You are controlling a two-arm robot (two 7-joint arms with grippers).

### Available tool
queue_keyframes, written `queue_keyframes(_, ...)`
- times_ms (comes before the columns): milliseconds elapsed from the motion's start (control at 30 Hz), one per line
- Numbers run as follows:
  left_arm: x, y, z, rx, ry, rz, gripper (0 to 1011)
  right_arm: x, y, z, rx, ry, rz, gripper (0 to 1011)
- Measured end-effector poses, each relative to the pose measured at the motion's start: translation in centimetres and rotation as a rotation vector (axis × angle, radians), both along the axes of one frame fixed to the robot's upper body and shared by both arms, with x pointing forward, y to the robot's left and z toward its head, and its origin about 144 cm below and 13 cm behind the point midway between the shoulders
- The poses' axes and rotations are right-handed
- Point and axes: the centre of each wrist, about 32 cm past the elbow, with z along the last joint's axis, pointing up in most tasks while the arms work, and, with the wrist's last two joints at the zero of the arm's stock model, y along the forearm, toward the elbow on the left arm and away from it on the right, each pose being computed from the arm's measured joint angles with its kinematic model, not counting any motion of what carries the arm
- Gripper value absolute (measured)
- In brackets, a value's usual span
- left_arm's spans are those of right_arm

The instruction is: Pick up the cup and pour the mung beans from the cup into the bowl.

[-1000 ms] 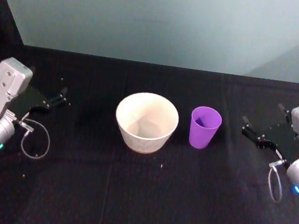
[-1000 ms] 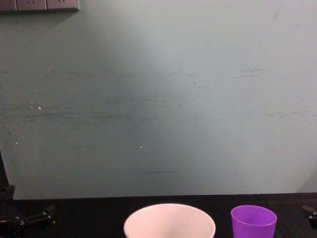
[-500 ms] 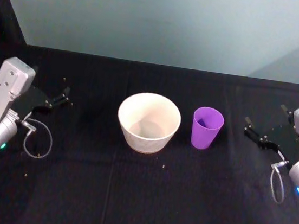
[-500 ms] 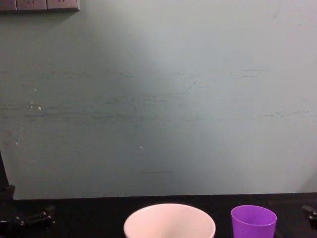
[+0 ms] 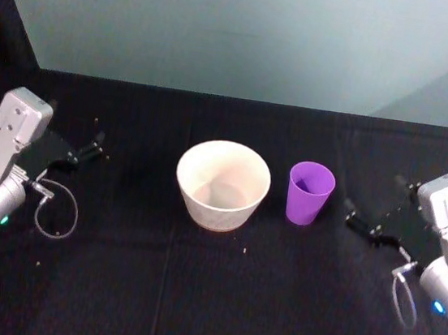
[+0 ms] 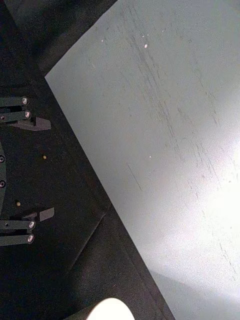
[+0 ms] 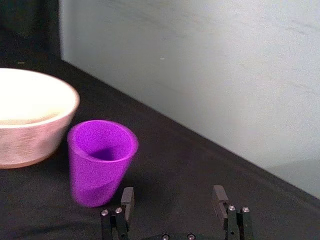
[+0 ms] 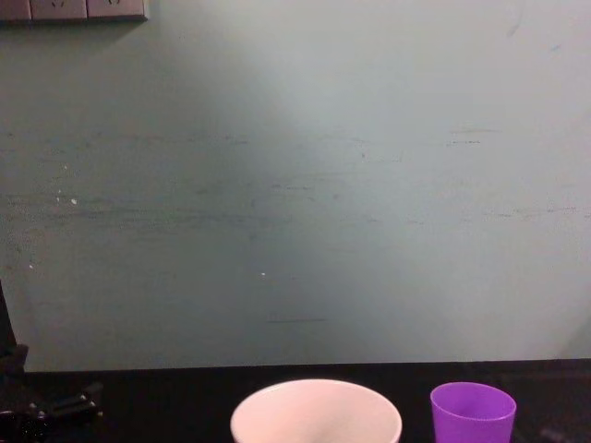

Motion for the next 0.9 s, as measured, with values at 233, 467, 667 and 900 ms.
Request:
queue_keyframes(233, 0.0, 0.0, 0.0, 0.0, 0.0, 0.0, 1000, -0.9, 1.9, -0.8, 0.029, 0.041, 0.107, 1003)
queue_keyframes(467, 0.0, 0.0, 0.0, 0.0, 0.0, 0.0, 1000, -0.3, 3.5, -1.8, 0.097, 0.032, 0.122, 1003)
queue_keyframes(667, 0.0, 0.0, 0.0, 0.0, 0.0, 0.0, 1000, 1.0, 4.5, -2.4, 0.163, 0.034, 0.119, 1003)
queue_keyframes(900, 0.0, 0.0, 0.0, 0.0, 0.0, 0.0, 1000, 2.7, 5.1, -3.0, 0.232, 0.043, 0.122, 1003)
